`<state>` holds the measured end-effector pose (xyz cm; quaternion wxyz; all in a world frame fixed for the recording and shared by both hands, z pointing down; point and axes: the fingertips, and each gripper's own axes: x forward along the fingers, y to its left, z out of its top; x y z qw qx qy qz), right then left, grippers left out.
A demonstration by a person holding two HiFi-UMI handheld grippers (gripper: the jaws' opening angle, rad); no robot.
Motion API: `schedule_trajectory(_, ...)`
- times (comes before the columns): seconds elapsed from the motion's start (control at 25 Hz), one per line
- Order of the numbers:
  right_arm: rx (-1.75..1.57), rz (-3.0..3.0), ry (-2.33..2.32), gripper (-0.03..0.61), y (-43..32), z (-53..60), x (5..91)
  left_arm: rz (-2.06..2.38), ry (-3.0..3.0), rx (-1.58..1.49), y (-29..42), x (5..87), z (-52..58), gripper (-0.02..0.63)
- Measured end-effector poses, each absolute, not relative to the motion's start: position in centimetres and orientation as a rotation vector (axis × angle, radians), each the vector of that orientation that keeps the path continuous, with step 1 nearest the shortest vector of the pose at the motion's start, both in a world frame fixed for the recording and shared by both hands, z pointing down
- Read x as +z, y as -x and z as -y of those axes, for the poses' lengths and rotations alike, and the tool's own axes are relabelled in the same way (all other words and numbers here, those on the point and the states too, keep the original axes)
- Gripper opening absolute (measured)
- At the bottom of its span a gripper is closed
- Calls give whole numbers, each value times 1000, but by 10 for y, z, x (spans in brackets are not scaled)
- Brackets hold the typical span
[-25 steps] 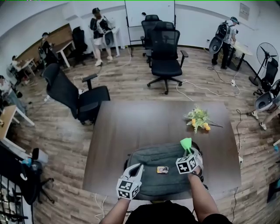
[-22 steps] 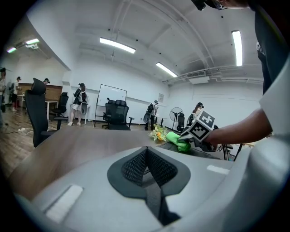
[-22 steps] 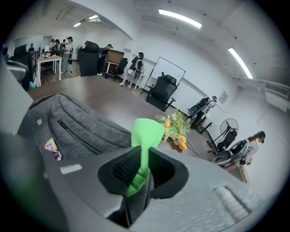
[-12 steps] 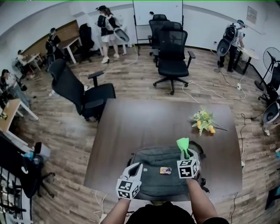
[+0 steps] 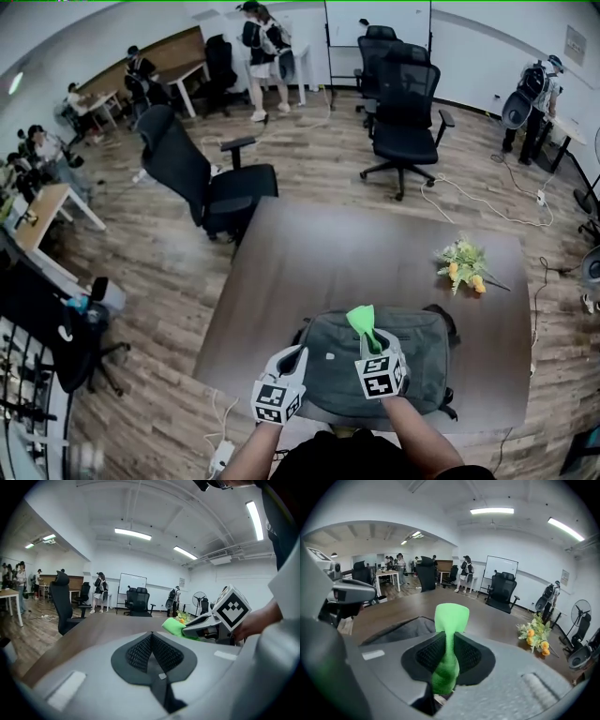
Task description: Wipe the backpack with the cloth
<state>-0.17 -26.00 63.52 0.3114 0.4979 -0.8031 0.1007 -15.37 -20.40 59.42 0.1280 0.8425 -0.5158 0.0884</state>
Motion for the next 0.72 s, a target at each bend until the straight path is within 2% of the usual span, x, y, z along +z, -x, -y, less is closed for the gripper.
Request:
schedule_trajectory(0.44, 345, 2289, -999, 60, 108, 220, 671, 1626, -2290, 332, 206, 616, 159, 18)
schedule_trajectory(0.72, 369, 2259, -842, 61, 145, 200, 711, 1683, -2202, 352, 231, 628, 132, 18)
